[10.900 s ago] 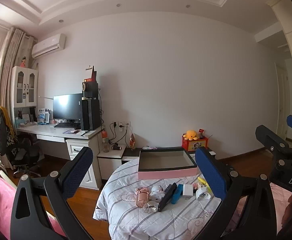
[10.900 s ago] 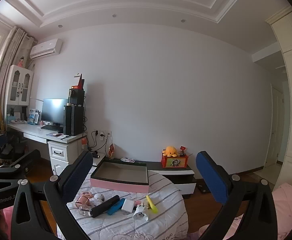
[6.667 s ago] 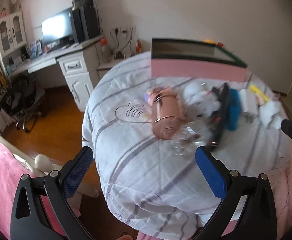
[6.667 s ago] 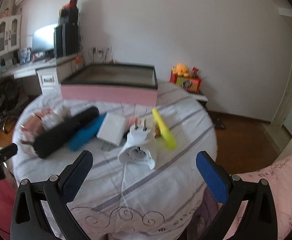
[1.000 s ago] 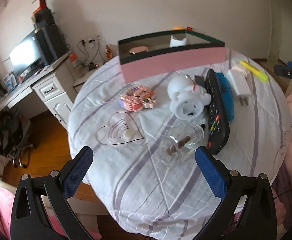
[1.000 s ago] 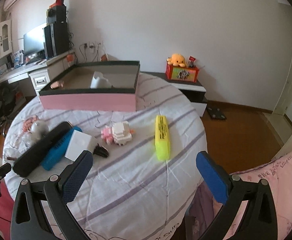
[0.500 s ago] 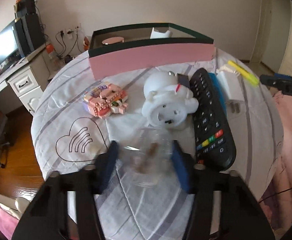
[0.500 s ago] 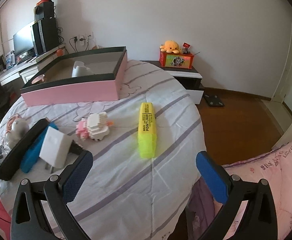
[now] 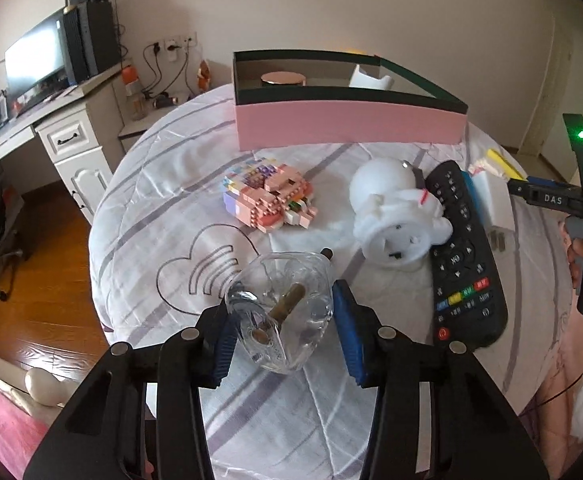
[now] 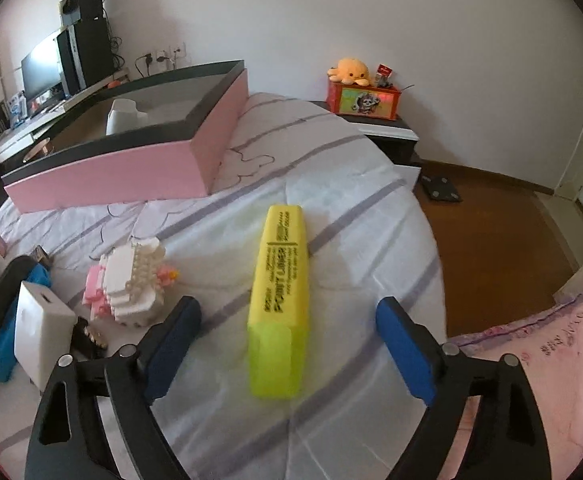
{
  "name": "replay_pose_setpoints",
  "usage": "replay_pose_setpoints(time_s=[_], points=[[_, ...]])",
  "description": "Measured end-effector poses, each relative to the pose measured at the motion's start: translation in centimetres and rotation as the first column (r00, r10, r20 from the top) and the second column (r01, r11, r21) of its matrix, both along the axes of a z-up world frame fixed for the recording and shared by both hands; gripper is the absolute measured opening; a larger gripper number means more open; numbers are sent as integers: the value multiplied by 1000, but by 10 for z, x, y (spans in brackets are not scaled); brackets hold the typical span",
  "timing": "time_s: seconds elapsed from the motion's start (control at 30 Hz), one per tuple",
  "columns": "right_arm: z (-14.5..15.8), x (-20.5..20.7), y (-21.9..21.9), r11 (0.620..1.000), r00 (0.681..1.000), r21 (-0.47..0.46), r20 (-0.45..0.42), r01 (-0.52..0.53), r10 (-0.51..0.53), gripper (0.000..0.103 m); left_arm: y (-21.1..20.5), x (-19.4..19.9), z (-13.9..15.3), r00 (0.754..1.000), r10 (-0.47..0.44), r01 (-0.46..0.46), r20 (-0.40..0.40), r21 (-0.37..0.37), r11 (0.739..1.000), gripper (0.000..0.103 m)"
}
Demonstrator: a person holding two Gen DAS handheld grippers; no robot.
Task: Organize rigid objects
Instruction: 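Grasp the glass bottle with left gripper while right gripper grasps the yellow highlighter, then lift bottle with left gripper while right gripper carries the highlighter over the pink box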
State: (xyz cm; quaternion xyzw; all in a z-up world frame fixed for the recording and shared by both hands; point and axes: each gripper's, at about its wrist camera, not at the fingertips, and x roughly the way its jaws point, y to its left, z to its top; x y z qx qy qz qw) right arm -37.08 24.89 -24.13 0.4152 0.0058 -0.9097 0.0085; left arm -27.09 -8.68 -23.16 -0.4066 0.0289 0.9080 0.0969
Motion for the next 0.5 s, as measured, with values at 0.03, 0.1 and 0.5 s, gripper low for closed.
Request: replay_pose_setpoints(time_s=[0.03,0.1,0.5], points=[[0,-1,-1,1000,1000,0,5,-5,5,88,0,-1,0,1000,-1,1,-3,0,1000,42],[3,0,-1,999,1000,-17,-1,-29,29,59,0,-4,1,1000,1,-1,-1,4,1000,42],[23,15,-10,987,991,-94,-34,-130,127,27,5,-1,30,998,-34,35,-56,15,999,31]])
